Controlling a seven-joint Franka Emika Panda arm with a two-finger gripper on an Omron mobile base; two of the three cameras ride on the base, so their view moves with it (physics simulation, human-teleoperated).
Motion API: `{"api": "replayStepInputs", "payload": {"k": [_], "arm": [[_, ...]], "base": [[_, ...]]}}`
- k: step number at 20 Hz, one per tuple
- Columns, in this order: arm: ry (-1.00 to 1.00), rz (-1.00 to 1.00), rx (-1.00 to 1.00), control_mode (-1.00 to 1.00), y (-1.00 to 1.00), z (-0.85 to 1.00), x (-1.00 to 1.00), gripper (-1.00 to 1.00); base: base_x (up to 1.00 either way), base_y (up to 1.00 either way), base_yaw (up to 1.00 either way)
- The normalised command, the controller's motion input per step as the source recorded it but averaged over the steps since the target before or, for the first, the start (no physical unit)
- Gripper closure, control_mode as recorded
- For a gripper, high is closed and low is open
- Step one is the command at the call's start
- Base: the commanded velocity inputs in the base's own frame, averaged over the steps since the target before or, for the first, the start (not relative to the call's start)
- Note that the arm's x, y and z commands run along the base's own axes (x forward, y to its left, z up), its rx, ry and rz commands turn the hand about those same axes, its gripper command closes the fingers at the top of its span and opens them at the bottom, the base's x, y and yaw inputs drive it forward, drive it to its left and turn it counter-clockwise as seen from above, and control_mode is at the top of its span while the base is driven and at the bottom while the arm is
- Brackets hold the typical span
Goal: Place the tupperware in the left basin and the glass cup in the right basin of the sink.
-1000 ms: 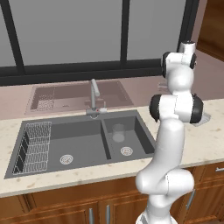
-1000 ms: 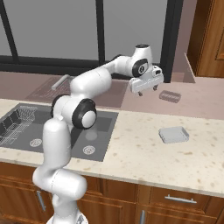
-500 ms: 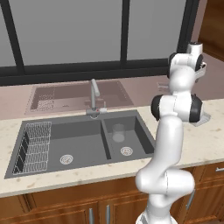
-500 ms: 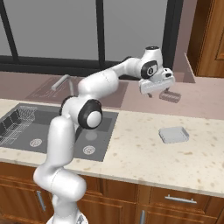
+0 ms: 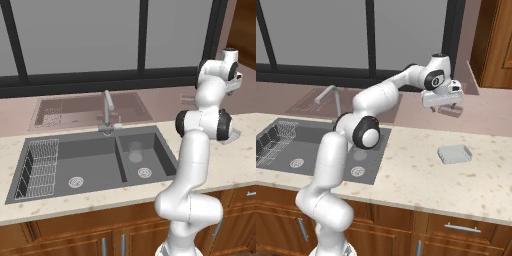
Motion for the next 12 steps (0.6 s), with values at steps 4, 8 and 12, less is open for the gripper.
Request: {"api": "replayStepInputs", "payload": {"k": [4,8,12], "arm": [[0.01,-0.07,0.03,-1.00,-0.04,-0.10,0.00,-1.00],[0.00,-0.06,0.00,-1.00,0.00,-0.21,0.00,-1.00],[0.00,-0.01,0.00,-1.00,0.00,-0.27,0.00,-1.00]], "base": [[0.00,0.00,0.00],[0.00,0.00,0.00],[0.00,0.00,0.00]]}}
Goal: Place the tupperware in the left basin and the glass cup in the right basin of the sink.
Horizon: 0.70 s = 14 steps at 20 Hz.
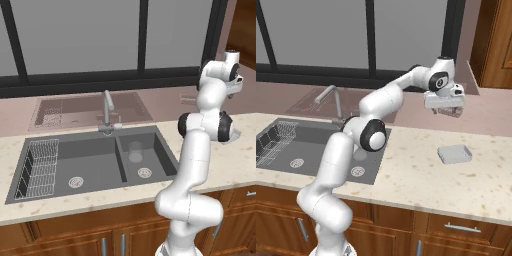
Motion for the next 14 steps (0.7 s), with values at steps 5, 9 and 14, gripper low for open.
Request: {"api": "replayStepInputs", "payload": {"k": [5,9,14], "arm": [[0.00,0.00,0.00,-1.00,0.00,-0.38,0.00,-1.00],[0.00,0.00,0.00,-1.00,0.00,-0.31,0.00,-1.00],[0.00,0.00,0.00,-1.00,-0.01,-0.37,0.00,-1.00]], "base": [[0.00,0.00,0.00],[0.00,0.00,0.00],[0.00,0.00,0.00]]}}
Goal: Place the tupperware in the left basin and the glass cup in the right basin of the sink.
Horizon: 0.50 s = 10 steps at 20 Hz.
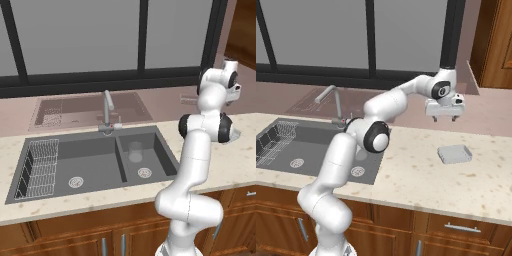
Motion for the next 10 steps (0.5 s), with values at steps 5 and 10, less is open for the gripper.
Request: {"api": "replayStepInputs", "payload": {"k": [5,10], "arm": [[0.00,0.00,0.00,-1.00,-0.01,-0.39,0.00,-1.00],[0.00,0.00,0.00,-1.00,-0.05,-0.38,0.00,-1.00]], "base": [[0.00,0.00,0.00],[0.00,0.00,0.00]]}}
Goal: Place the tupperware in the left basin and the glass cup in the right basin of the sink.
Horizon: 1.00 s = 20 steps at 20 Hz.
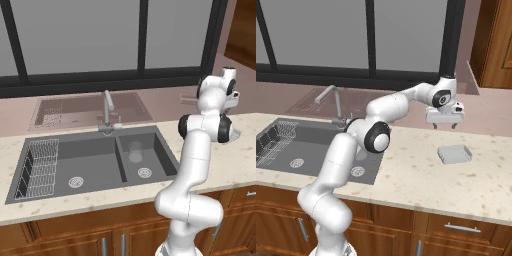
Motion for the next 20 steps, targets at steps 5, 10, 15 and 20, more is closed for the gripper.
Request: {"api": "replayStepInputs", "payload": {"k": [5,10,15,20], "arm": [[0.00,0.00,0.00,-1.00,-0.16,-0.29,0.00,-1.00],[0.00,0.00,0.00,-1.00,-0.17,-0.34,0.00,-1.00],[0.00,0.00,0.00,-1.00,-0.04,-0.33,-0.02,-1.00],[0.00,0.00,0.00,-1.00,0.00,-0.29,-0.06,-1.00]], "base": [[0.00,0.00,0.00],[0.00,0.00,0.00],[0.00,0.00,0.00],[0.00,0.00,0.00]]}}
